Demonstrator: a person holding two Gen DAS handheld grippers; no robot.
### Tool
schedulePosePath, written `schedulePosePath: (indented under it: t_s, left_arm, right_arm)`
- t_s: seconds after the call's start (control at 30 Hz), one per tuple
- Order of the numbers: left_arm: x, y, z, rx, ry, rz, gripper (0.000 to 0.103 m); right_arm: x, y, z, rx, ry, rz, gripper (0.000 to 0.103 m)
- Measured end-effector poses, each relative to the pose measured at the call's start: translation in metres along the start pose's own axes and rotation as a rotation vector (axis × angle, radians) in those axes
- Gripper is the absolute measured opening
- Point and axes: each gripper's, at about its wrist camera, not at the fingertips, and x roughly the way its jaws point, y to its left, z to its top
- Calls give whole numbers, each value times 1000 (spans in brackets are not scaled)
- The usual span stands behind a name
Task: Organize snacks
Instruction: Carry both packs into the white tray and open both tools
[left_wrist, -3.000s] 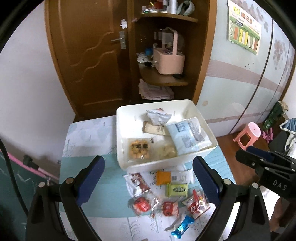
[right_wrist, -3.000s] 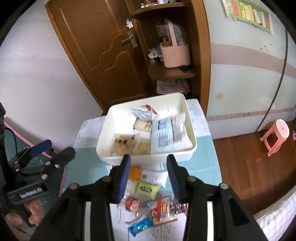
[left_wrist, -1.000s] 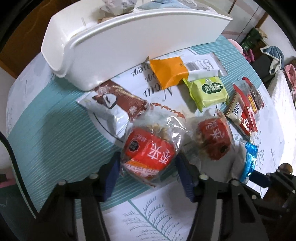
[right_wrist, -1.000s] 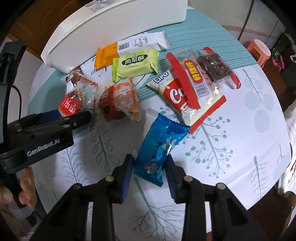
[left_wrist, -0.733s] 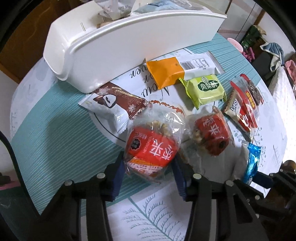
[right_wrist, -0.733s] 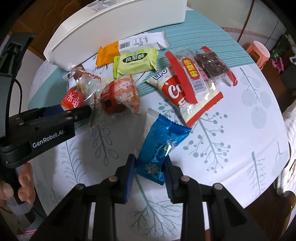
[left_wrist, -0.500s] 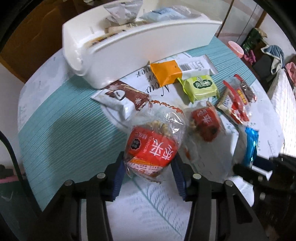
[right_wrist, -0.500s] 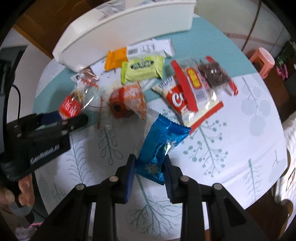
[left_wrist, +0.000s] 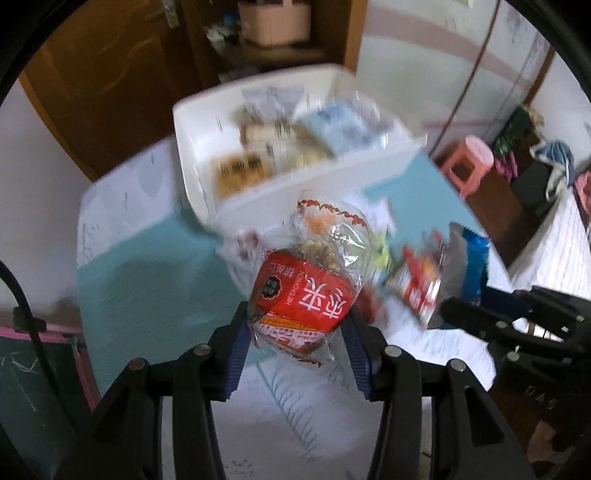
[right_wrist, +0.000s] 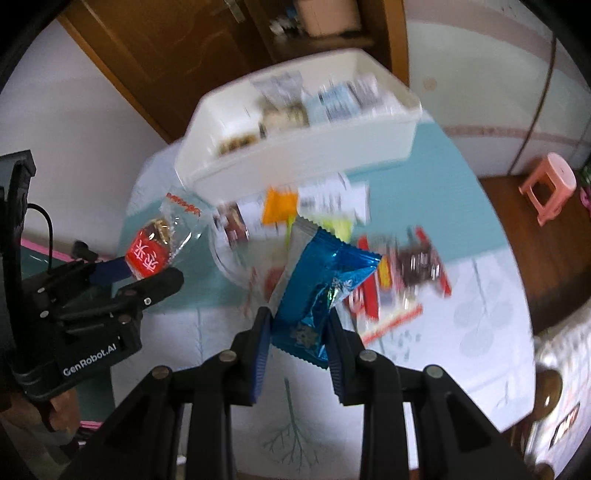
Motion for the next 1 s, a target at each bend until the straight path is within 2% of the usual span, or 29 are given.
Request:
schedulePosePath:
  t_s: [0.1, 0.33, 0.47, 0.6, 0.7, 0.87, 1.0]
  left_arm:
    - [-22, -3, 24, -43, -91, 22, 47]
    - [-66, 0, 91, -121, -240, 65, 47]
    - [-72, -1, 123, -160, -286, 101, 47]
    - [-59, -1, 145, -192, -275, 125, 47]
    - [-41, 0, 157, -208, -249, 145, 47]
    - [-7, 4, 161, -224, -191, 172, 48]
    - [19, 12, 164, -234, -141, 183, 49]
  right_arm:
    - [-16, 0, 30, -31, -62, 31, 28]
    - [-52, -7, 110, -69, -242, 62, 28]
    - [-73, -11, 155, -83, -334, 77, 29]
    - [-85, -13, 194, -93, -395, 89, 29]
    - [-86, -12, 216, -101, -410, 83, 29]
    - [-54, -15, 254, -103, -374, 43, 29]
    - [-28, -16, 258, -106, -305, 33, 30]
